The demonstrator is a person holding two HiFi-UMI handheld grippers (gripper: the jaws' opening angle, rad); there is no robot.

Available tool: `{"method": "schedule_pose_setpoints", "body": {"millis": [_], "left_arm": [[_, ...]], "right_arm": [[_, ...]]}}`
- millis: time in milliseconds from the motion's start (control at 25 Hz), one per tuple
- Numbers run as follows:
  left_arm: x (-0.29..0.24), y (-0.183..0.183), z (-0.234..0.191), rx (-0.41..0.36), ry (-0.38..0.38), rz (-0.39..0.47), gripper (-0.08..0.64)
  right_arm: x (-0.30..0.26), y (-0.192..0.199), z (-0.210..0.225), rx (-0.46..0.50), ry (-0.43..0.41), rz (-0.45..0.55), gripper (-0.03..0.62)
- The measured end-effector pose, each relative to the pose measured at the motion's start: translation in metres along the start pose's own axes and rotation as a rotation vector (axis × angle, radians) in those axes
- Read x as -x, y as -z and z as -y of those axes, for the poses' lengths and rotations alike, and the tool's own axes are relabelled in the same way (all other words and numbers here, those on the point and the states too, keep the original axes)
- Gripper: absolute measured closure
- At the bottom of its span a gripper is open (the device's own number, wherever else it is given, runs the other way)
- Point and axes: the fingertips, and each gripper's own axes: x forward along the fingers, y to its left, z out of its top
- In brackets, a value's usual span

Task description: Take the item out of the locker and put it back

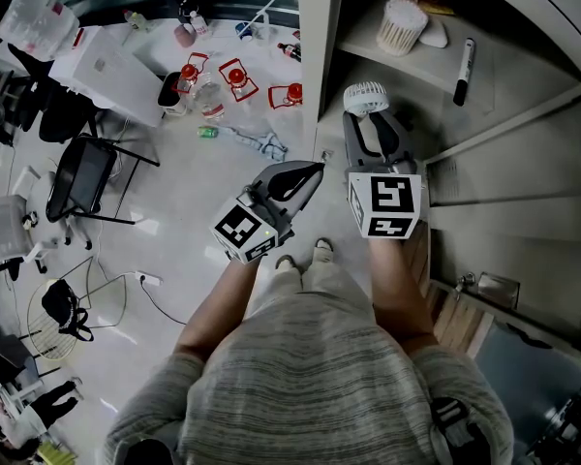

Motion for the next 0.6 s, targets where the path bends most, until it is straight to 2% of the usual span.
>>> {"method": "schedule_pose_setpoints", "body": {"millis": [320,600], "left_arm": [[0.001,-0.002,0.000,-0.008,0.008,0.003,0.551],[0.001,0.002,0.001,0.009,0.008,-0.004,0.551]], "right_arm": [[-0.001,0.002,0.000,-0.003,0.003,-0.008,0.451],[-0.010,0.023,0.005,-0.046,0.005,-0.050,0.452]]}}
